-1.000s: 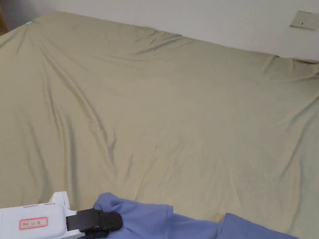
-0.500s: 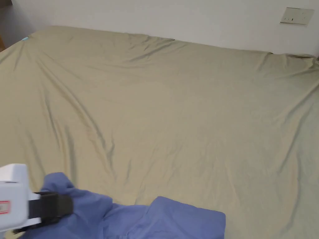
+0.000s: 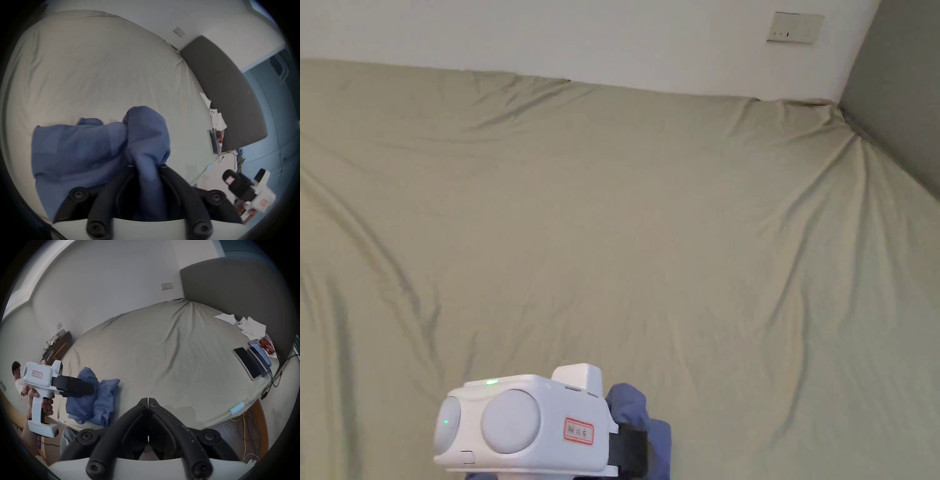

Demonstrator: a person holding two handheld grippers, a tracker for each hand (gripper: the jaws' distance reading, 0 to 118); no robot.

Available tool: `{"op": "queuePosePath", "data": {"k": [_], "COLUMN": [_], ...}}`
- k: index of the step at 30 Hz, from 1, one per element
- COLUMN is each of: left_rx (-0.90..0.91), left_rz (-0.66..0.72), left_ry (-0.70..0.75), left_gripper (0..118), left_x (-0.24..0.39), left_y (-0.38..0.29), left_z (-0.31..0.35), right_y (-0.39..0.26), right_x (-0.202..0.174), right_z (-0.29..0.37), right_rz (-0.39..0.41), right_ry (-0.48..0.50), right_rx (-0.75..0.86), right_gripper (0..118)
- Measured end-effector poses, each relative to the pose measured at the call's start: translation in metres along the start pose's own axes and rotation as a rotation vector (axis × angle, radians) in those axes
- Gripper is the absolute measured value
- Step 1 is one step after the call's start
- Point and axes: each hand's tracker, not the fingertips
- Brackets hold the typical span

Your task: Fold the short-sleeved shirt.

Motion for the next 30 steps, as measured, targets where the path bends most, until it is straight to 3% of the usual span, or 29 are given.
{"op": "queuePosePath", "data": {"k": [1, 2, 6, 7, 8, 9, 10, 11, 12, 15, 19, 26, 30], "left_rx": [-0.016, -0.023, 0.028, 0.057, 0.089, 0.122, 0.15, 0.184, 0.194, 0.141, 0.1, -0.022, -0.038], "left_rz": [-0.008, 0.002, 0.069, 0.091, 0.108, 0.108, 0.093, 0.073, 0.069, 0.091, 0.1, 0.122, 0.12], "left_ry": [-0.041, -0.109, -0.454, -0.48, -0.463, -0.412, -0.348, -0.26, -0.161, 0.003, -0.131, -0.136, -0.2], "left_gripper": [68, 74, 74, 74, 72, 61, 40, 12, 1, 1, 1, 0, 0], "left_x": [0.002, 0.008, 0.005, 0.002, -0.003, -0.009, -0.016, -0.023, -0.031, -0.048, -0.046, -0.02, -0.001], "left_y": [-0.001, -0.004, -0.004, -0.004, -0.004, -0.004, -0.005, -0.008, -0.011, -0.018, -0.029, -0.025, -0.027], "left_z": [-0.002, 0.001, 0.036, 0.045, 0.054, 0.062, 0.065, 0.067, 0.068, 0.057, 0.035, -0.058, -0.073], "right_y": [-0.001, -0.002, -0.005, -0.005, -0.005, -0.006, -0.006, -0.006, -0.006, -0.005, -0.001, -0.002, 0.0], "right_x": [0.004, 0.007, 0.015, 0.015, 0.014, 0.014, 0.014, 0.012, 0.011, 0.006, 0.0, -0.007, -0.016], "right_z": [0.001, 0.002, 0.001, 0.0, -0.001, -0.001, -0.001, -0.002, -0.003, -0.005, -0.011, -0.012, -0.019], "right_rz": [-0.009, -0.015, -0.044, -0.048, -0.049, -0.05, -0.05, -0.049, -0.045, -0.026, -0.017, -0.003, -0.007], "right_ry": [-0.006, -0.008, -0.009, -0.008, -0.007, -0.005, 0.003, 0.014, 0.021, 0.042, 0.063, 0.078, 0.103], "right_rx": [0.0, -0.001, -0.005, -0.005, -0.005, -0.005, -0.005, -0.007, -0.009, -0.011, -0.019, -0.034, -0.043], "right_gripper": [2, 2, 2, 2, 2, 2, 2, 2, 2, 2, 2, 2, 2]}}
